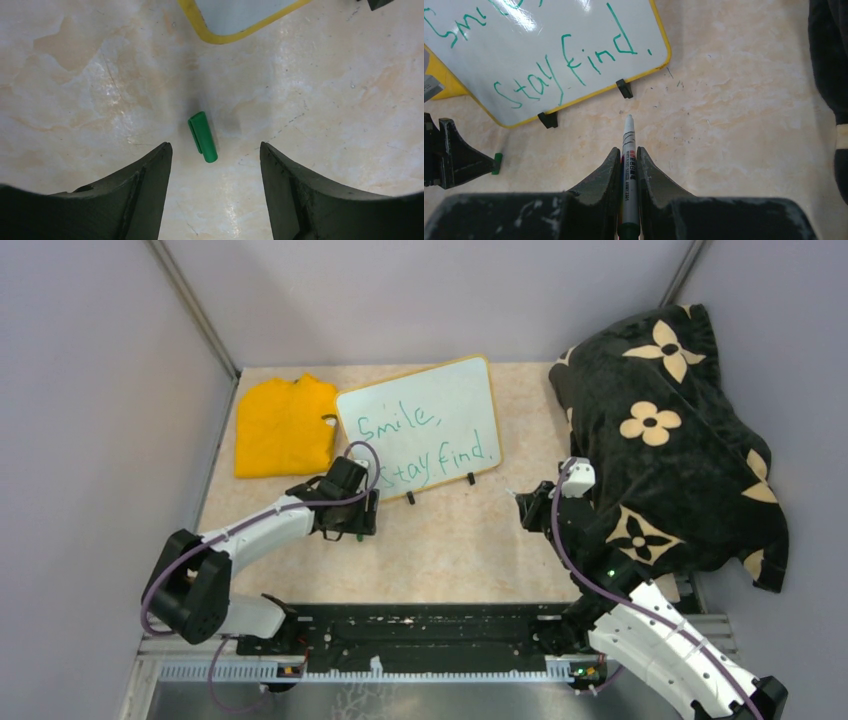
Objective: Write a sentence on the whiteboard
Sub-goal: Close the whiteboard marker at the center of the board.
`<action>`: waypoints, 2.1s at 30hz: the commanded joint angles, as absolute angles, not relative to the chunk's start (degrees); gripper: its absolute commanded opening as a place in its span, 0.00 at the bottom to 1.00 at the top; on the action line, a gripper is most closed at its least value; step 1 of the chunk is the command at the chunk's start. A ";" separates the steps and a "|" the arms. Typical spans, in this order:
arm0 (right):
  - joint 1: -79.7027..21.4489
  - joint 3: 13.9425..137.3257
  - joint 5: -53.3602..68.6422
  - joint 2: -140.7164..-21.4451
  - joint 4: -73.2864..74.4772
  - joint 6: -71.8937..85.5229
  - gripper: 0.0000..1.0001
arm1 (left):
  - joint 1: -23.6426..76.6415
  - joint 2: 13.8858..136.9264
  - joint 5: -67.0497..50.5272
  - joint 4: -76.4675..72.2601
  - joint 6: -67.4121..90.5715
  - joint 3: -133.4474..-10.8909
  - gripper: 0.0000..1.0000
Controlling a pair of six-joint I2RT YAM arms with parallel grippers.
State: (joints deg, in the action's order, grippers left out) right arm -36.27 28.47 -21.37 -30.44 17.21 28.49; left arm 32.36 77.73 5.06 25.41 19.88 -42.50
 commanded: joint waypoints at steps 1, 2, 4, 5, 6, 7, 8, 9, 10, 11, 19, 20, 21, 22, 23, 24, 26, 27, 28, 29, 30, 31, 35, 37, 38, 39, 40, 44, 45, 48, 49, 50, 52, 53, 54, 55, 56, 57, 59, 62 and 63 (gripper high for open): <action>-36.57 28.54 -21.97 -30.32 15.55 27.99 0.00 | 32.51 80.06 10.06 27.57 20.96 -45.51 0.70; -36.51 28.56 -22.05 -30.32 15.56 28.00 0.00 | 32.47 80.54 10.09 27.48 20.99 -45.67 0.70; -36.61 28.55 -22.05 -30.28 15.61 27.95 0.00 | 32.47 81.43 10.28 27.19 21.08 -45.82 0.70; -36.57 28.56 -22.06 -30.21 15.58 27.95 0.00 | 32.44 81.91 10.24 27.13 21.09 -45.95 0.70; -36.56 28.54 -22.06 -30.15 15.60 27.97 0.00 | 32.37 82.34 10.04 27.11 21.16 -46.04 0.69; -36.57 28.50 -22.01 -30.15 15.57 27.97 0.00 | 32.36 82.87 10.02 26.92 21.11 -46.15 0.69; -36.54 28.48 -21.99 -30.17 15.47 27.95 0.00 | 32.29 83.25 10.02 26.82 21.10 -46.41 0.69; -36.53 28.40 -21.91 -30.23 15.33 27.96 0.00 | 32.35 83.77 10.18 26.94 21.16 -46.77 0.68; -36.55 28.27 -21.80 -30.23 15.18 27.95 0.00 | 32.38 84.38 10.48 27.04 21.18 -47.21 0.68; -36.55 28.22 -21.56 -30.22 15.00 27.91 0.00 | 32.37 84.84 10.80 27.07 21.18 -47.46 0.67; -36.52 28.55 -21.38 -30.76 14.84 27.75 0.00 | 32.43 86.82 10.11 26.02 21.71 -47.53 0.63; -36.52 28.54 -21.44 -30.76 14.85 27.69 0.00 | 32.43 86.96 10.06 25.99 21.71 -47.47 0.63; -36.56 28.50 -21.40 -30.74 14.85 27.70 0.00 | 32.41 87.27 10.10 26.02 21.71 -47.54 0.63; -36.53 28.49 -21.42 -30.76 14.79 27.69 0.00 | 32.41 87.43 10.15 26.09 21.77 -47.53 0.62; -36.55 28.56 -21.49 -30.76 14.81 27.64 0.00 | 32.38 87.45 10.12 26.08 21.87 -47.49 0.62; -36.56 28.44 -21.45 -30.76 14.77 27.68 0.00 | 32.36 87.45 10.10 26.09 22.00 -47.21 0.61; -36.56 28.45 -21.43 -30.76 14.81 27.69 0.00 | 32.40 87.11 10.23 26.09 22.21 -46.87 0.61; -36.56 28.34 -21.36 -30.76 14.75 27.71 0.00 | 32.43 86.96 10.25 26.10 22.23 -46.73 0.61; -36.56 28.36 -21.36 -30.76 14.65 27.68 0.00 | 32.42 86.86 10.27 26.13 22.24 -46.57 0.61; -36.56 28.26 -21.36 -30.76 14.53 27.68 0.00 | 32.39 86.88 10.35 26.25 22.24 -46.56 0.61; -36.56 28.27 -21.31 -30.76 14.47 27.67 0.00 | 32.37 86.84 10.37 26.35 22.31 -46.48 0.61; -36.56 28.28 -21.28 -30.83 14.41 27.68 0.00 | 32.42 86.84 10.33 26.33 22.32 -46.42 0.60; -36.56 28.45 -21.28 -30.76 14.71 27.73 0.00 | 32.43 86.69 10.37 26.32 22.48 -46.27 0.60; -36.58 28.42 -21.27 -30.61 14.91 27.69 0.00 | 32.50 86.67 10.37 26.37 22.50 -46.16 0.59; -36.56 28.39 -21.27 -30.52 14.98 27.69 0.00 | 32.46 86.62 10.37 26.47 22.50 -46.12 0.59; -36.55 28.43 -21.27 -30.42 15.00 27.67 0.00 | 32.46 86.58 10.40 26.56 22.58 -46.04 0.58; -36.62 28.46 -21.27 -30.35 15.07 27.68 0.00 | 32.43 86.53 10.41 26.61 22.59 -46.04 0.57; -36.54 28.47 -21.27 -30.33 15.03 27.71 0.00 | 32.44 86.06 10.46 26.67 22.64 -45.75 0.55; -36.56 28.48 -21.31 -30.32 15.03 27.73 0.00 | 32.48 85.97 10.40 26.71 22.61 -45.73 0.54; -36.57 28.47 -21.26 -30.32 14.92 27.66 0.00 | 32.49 85.72 10.29 26.81 22.51 -45.61 0.51; -36.52 28.45 -21.26 -30.32 14.94 27.67 0.00 | 32.52 85.63 10.21 26.78 22.50 -45.61 0.50; -36.51 28.55 -21.27 -30.32 14.99 27.68 0.00 | 32.53 85.62 10.17 26.80 22.50 -45.62 0.49; -36.56 28.55 -21.27 -30.32 15.15 27.71 0.00 | 32.58 85.39 10.18 26.69 22.46 -45.56 0.49; -36.56 28.56 -21.27 -30.32 15.24 27.70 0.00 | 32.58 85.23 10.26 26.64 22.42 -45.61 0.49; -36.56 28.53 -21.26 -30.29 15.29 27.72 0.00 | 32.57 85.15 10.28 26.54 22.37 -45.57 0.49; -36.52 28.56 -21.27 -30.24 15.29 27.69 0.00 | 32.54 85.10 10.28 26.50 22.33 -45.69 0.49; -36.57 28.52 -21.27 -30.17 15.33 27.65 0.00 | 32.59 85.09 10.34 26.58 22.26 -45.72 0.49; -36.54 28.56 -21.23 -30.15 15.36 27.70 0.00 | 32.60 85.16 10.24 26.58 22.29 -45.76 0.49; -36.50 28.43 -21.33 -30.06 15.38 27.82 0.00 | 32.55 85.13 10.15 26.47 22.37 -45.69 0.48; -36.57 28.35 -21.29 -29.89 15.52 27.78 0.00 | 32.57 85.00 9.98 26.67 22.46 -45.46 0.47; -36.51 28.31 -21.34 -29.88 15.47 27.80 0.00 | 32.54 84.99 10.01 26.79 22.42 -45.40 0.47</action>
